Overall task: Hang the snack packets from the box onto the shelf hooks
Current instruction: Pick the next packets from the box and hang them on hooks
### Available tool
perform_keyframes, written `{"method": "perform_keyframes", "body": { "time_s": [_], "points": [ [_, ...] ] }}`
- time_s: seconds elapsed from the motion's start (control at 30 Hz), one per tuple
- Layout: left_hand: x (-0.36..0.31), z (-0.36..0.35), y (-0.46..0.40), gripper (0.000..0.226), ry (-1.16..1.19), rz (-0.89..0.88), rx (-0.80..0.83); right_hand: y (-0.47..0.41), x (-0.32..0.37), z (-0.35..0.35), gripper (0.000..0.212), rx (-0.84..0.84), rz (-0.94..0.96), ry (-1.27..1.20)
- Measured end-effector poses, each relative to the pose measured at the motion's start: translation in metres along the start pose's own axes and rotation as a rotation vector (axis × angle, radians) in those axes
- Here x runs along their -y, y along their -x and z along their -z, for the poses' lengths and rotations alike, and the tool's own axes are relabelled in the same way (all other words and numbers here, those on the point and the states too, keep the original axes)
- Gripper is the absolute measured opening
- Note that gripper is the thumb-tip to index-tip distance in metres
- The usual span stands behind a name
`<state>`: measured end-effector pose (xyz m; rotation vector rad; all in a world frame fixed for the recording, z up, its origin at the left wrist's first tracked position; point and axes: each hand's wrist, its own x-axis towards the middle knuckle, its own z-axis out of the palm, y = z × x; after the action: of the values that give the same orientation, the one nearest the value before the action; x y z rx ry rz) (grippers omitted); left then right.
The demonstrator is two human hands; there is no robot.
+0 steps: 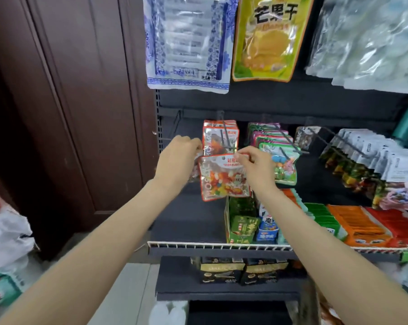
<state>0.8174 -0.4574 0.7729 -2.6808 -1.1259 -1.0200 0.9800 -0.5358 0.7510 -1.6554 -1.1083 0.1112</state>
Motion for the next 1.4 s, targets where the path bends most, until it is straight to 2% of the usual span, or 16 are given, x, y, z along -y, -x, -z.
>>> {"method": "perform_keyframes", "body": {
  "time_s": [0.3,0.57,0.97,1.1,1.3,1.4],
  "points": [
    [0.007,0.009,-0.007,0.035,-0.168,-0.106,0.098,-0.01,-0.012,-0.023,0.014,-0.139,0.014,0.205],
    [0.012,-0.002,-0.011,0.03,-0.09,-0.103,0.117,-0.019,-0.013,-0.031,0.011,-0.212,0.016,0.242],
    [0.018,-0.015,-0.014,0.032,-0.007,-0.127,0.077,-0.021,-0.018,-0.029,0.011,-0.187,0.068,0.439],
    [0.021,-0.02,-0.018,0.031,-0.004,-0.129,0.082,-0.045,-0.018,-0.038,0.008,-0.186,0.048,0.515],
    [0.025,-0.027,-0.032,0.033,-0.031,-0.184,0.123,-0.109,-0.019,-0.061,0.015,-0.106,-0.017,0.768],
    [0.029,-0.035,-0.037,0.034,0.003,-0.186,0.137,-0.122,-0.019,-0.065,0.019,-0.043,-0.011,0.789]
  ]
}}
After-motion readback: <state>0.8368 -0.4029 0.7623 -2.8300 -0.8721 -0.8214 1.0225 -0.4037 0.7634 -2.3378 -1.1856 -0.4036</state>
